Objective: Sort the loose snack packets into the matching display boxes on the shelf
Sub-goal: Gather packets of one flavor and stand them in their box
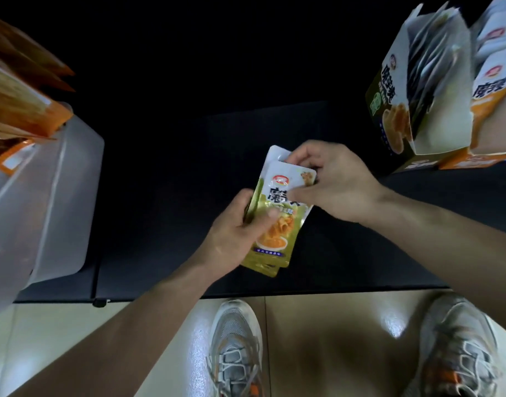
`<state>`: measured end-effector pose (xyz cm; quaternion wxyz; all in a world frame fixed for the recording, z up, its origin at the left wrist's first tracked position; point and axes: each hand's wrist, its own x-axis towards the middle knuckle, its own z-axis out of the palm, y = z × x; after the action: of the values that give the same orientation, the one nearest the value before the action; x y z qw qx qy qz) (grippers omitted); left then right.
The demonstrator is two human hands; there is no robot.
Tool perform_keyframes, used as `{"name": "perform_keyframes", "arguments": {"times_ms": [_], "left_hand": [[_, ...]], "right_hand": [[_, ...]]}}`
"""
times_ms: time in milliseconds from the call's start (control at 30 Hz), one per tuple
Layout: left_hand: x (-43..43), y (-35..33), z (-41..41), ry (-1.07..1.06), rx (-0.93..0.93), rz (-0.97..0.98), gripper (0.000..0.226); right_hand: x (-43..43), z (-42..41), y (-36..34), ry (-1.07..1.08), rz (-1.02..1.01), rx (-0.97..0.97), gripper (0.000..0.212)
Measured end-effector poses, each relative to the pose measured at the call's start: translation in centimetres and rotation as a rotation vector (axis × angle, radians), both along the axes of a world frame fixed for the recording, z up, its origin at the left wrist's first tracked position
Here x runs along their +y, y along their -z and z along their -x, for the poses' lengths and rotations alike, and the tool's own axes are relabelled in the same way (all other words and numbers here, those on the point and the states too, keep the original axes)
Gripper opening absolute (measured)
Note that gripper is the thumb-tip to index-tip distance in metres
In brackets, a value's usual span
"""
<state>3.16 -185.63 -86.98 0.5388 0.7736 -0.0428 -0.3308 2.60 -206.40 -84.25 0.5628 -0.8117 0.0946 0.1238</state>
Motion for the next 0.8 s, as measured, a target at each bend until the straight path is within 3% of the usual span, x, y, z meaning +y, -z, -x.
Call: {"name": "perform_keyframes", "arguments": {"times_ms": [67, 200, 300, 400, 567, 667, 800], "left_hand": [[-0.5, 0.1, 0.6, -0.017, 0.011, -0.024, 0.024], [-1.1, 0.2, 1.0, -0.235, 0.094, 0.043, 0.026], [-1.2, 0.2, 0.6, -0.344, 0.170, 0.122, 0.032], [-1.1, -0.1, 0.5, -0.381, 0.253, 0.197, 0.039], [-1.0, -0.1, 0.2, -0.439, 0.400, 0.292, 0.055], [-1.1, 0.1, 0.2, -0.433, 0.291, 0.213, 0.032], [-1.2, -0.4, 0.5, -0.314, 0.207, 0.212, 0.037]], "right_hand": [[0.9, 0.3, 0.5, 0.161, -0.084, -0.011, 0.041], [1.6, 1.6, 1.3, 0.362, 0.080, 0.008, 0.062], [1.7, 2.8, 1.8, 0.284, -0.097, 0.186, 0.044], [2.6, 4.1, 2.2, 0.131, -0.221, 0.218, 0.021], [2.7, 4.4, 2.2, 0.115, -0.088, 0.169, 0.017], [2.8, 4.5, 1.5, 0.092, -0.079, 0.129, 0.018], [3.0, 4.7, 1.3, 0.108, -0.079, 0.108, 0.026]]}}
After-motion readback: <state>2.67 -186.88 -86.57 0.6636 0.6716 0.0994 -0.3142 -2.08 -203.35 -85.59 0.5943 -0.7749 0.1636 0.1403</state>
